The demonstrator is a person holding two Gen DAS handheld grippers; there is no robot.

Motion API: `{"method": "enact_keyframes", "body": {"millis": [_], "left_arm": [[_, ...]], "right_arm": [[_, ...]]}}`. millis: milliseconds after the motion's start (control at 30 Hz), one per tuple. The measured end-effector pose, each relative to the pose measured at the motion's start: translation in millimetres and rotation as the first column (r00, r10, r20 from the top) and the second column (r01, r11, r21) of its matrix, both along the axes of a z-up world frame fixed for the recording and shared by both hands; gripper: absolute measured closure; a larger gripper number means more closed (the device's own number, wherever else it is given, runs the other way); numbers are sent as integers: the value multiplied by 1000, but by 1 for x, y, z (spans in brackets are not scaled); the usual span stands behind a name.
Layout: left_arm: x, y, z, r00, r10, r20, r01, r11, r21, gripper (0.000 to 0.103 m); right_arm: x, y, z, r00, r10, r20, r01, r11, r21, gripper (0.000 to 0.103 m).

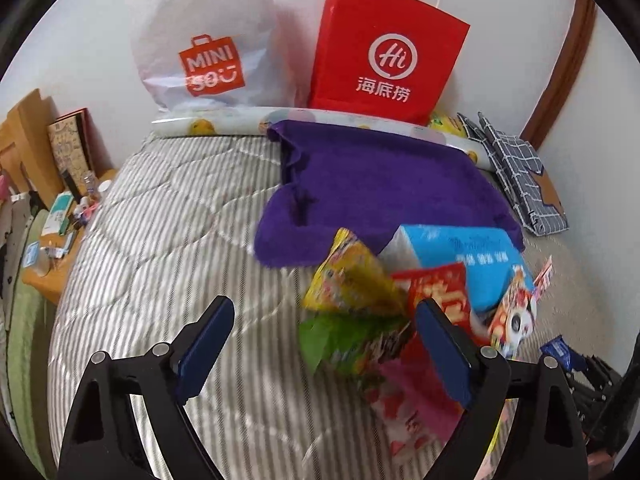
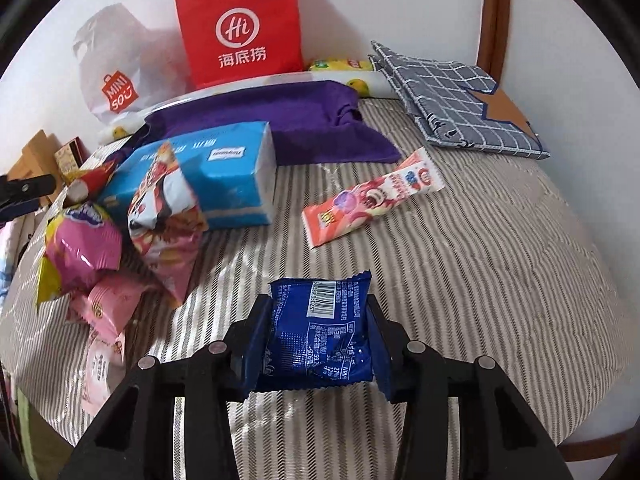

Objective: Organize snacks
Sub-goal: 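Grasp the yellow chip bag with the left gripper while the right gripper carries the blue packet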

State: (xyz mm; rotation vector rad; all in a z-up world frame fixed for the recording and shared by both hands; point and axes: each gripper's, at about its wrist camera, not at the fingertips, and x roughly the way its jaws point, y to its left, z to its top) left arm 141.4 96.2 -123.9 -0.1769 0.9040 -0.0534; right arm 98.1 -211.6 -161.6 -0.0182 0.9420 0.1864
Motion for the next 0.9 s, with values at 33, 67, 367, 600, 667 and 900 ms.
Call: {"method": "enact_keyframes", "body": {"millis": [33, 67, 367, 600, 667, 900], "left_arm": [[6, -1, 0, 1000, -6, -2, 6, 1000, -7, 12], [13, -2, -1, 1000, -10, -6, 10, 1000, -11, 12], [56, -3, -33, 991, -21, -134, 14, 998, -56, 30], [54, -2, -49, 982, -77, -171, 57, 991, -118, 51], [49, -2, -44, 984, -90, -151, 76, 992, -97, 54], [30, 13, -23, 993, -72, -98, 62, 993, -98, 55]], "right_arm": [[1, -2, 1, 1000, -2, 3, 2, 1000, -1, 60], [2, -3, 2, 1000, -4, 4, 4, 1000, 0, 60], [9, -7, 5, 1000, -14, 6, 14, 1000, -9, 60], [13, -5, 4, 1000, -19, -3, 19, 1000, -22, 60], [13, -4, 5, 1000, -20, -3, 20, 1000, -18, 60], [17, 0, 26, 999, 21, 35, -20, 999, -33, 60]]}}
